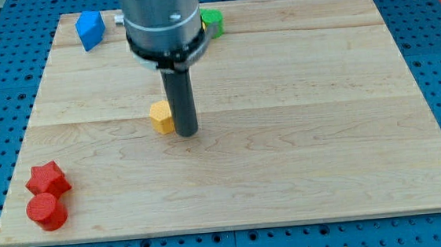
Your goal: Move the yellow hexagon to the left of the green star
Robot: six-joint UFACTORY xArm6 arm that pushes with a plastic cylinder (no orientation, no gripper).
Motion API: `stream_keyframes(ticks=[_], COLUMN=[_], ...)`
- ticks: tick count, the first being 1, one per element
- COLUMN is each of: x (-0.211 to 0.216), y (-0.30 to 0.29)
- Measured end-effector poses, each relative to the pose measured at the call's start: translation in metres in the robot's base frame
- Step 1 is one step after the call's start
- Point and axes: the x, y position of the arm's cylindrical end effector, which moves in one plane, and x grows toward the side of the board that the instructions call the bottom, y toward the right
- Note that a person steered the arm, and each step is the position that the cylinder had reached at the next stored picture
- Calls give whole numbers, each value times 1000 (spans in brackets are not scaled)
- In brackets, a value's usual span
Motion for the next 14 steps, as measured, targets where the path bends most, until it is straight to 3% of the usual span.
stream_keyframes(ticks=[1,3,5,6,8,14], x=[15,-141,-116,-158,-216,-222], y=[-25,-37,-53,-78,-26,-20])
